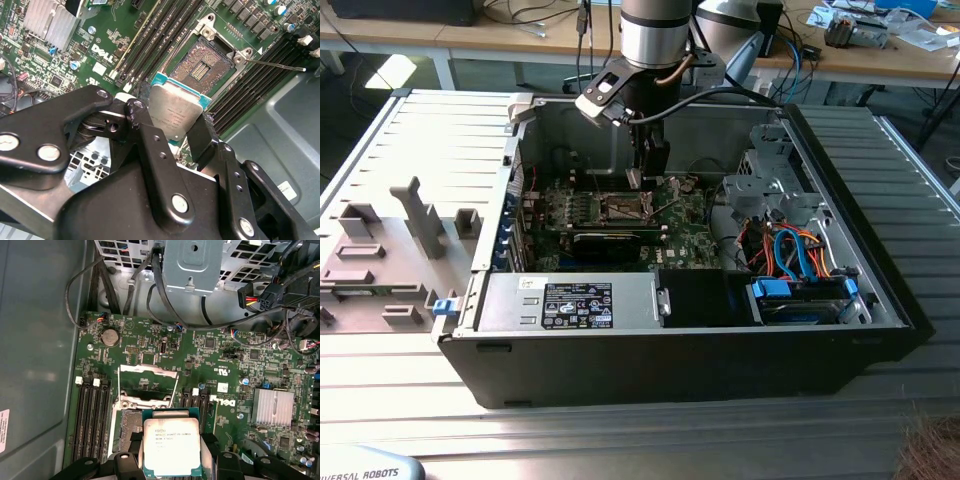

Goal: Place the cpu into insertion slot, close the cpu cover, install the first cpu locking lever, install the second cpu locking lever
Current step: 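Place the cpu into insertion slot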

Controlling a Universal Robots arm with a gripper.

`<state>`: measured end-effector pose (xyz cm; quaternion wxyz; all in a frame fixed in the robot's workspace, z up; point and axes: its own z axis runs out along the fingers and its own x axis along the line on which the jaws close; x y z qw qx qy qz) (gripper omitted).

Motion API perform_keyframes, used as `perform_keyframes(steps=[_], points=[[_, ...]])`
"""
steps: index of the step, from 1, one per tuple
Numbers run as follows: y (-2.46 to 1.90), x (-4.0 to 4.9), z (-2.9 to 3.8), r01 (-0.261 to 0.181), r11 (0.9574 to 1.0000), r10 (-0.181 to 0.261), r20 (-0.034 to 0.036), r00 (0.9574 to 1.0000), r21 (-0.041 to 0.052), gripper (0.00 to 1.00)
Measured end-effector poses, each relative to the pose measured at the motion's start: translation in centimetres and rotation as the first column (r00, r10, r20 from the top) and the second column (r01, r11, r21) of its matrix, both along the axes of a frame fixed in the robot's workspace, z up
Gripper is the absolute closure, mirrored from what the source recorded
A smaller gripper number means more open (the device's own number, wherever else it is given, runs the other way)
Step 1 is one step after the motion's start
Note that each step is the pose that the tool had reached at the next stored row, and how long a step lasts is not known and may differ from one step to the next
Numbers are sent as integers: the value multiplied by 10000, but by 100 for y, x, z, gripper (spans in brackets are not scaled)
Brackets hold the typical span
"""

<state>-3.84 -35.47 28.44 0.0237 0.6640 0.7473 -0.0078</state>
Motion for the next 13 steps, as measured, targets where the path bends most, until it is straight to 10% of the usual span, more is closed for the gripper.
perform_keyframes(steps=[13], points=[[0, 0, 0, 161, 9999, -161, 1, 9999, 0, 46]])
